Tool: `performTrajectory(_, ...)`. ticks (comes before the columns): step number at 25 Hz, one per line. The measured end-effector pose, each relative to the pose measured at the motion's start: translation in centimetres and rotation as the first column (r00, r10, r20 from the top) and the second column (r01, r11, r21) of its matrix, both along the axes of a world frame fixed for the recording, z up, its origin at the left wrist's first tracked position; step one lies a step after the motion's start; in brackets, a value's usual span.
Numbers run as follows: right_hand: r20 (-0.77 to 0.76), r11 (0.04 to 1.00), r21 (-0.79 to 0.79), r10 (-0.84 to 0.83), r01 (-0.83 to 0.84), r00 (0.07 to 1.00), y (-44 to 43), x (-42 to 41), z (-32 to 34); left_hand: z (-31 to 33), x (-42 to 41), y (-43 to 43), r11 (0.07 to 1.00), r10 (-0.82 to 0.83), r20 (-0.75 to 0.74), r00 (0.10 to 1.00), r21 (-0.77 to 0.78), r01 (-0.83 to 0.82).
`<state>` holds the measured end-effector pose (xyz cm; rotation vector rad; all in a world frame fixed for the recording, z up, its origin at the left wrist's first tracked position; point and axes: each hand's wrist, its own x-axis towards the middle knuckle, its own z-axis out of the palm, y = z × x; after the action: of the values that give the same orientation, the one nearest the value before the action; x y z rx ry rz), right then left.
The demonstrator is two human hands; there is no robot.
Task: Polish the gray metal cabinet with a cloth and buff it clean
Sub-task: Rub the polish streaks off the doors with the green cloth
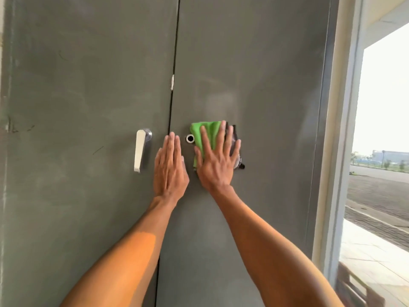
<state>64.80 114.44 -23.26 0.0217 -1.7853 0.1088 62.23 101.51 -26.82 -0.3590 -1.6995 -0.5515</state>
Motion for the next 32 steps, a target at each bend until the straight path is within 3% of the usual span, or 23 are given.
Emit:
performTrajectory(2,-0.017,0.976,0.216,0.000,0.003,1.000,-0.6,-0.4,-3.5,-3.0,-0.4,-0.5,1.000,0.003,-0.012,1.000,-0.012,-0.003)
performTrajectory(4,-0.071,0.965,0.263,0.024,-0.005,0.997,1.2,-0.9,-5.4,-5.5,-0.7,-0.6,0.999,0.012,-0.003,1.000,-0.043,-0.012)
performTrajectory(6,-0.112,0.999,-0.034,-0.042,0.039,0.993,3.4,-0.7,-6.7,-7.1,-0.4,-0.7,0.999,0.004,0.021,1.000,-0.047,-0.003)
performTrajectory(8,-0.037,0.932,-0.358,-0.084,0.065,0.996,4.7,0.3,-7.9,-8.9,0.5,-0.5,0.999,-0.005,0.072,0.997,-0.039,0.008)
performTrajectory(10,0.043,0.913,-0.403,-0.044,0.058,0.998,4.6,0.9,-8.7,-11.4,1.5,-0.7,0.996,-0.003,0.143,0.990,-0.093,0.017)
performTrajectory(12,0.095,0.960,-0.279,-0.011,0.038,0.995,3.3,1.4,-8.6,-14.0,2.4,-1.6,0.989,0.011,0.202,0.979,-0.146,0.019)
performTrajectory(14,0.133,0.999,-0.049,-0.011,0.017,0.991,1.5,1.5,-9.1,-16.4,2.5,-2.4,0.988,0.009,0.226,0.974,-0.152,0.026)
performTrajectory(16,0.146,0.959,0.284,-0.033,-0.010,0.989,-0.2,1.0,-12.0,-18.8,2.4,-2.8,0.991,-0.001,0.256,0.967,-0.131,0.035)
performTrajectory(18,0.166,0.891,0.450,-0.023,-0.055,0.986,-1.2,0.7,-17.0,-21.4,2.6,-2.9,0.990,-0.005,0.254,0.967,-0.133,0.040)
performTrajectory(22,0.205,0.902,0.424,-0.015,-0.075,0.979,-1.7,0.6,-23.3,-26.3,3.0,-3.7,0.985,0.028,0.213,0.977,-0.175,0.010)
performTrajectory(28,0.296,0.829,0.544,-0.044,-0.131,0.954,-2.2,1.2,-29.8,-34.4,4.7,-3.3,0.997,0.031,0.362,0.932,-0.082,-0.002)
performTrajectory(32,0.316,0.845,0.516,-0.035,-0.141,0.948,-3.0,1.0,-35.4,-37.5,5.5,-4.6,0.985,0.086,0.480,0.873,-0.172,-0.002)
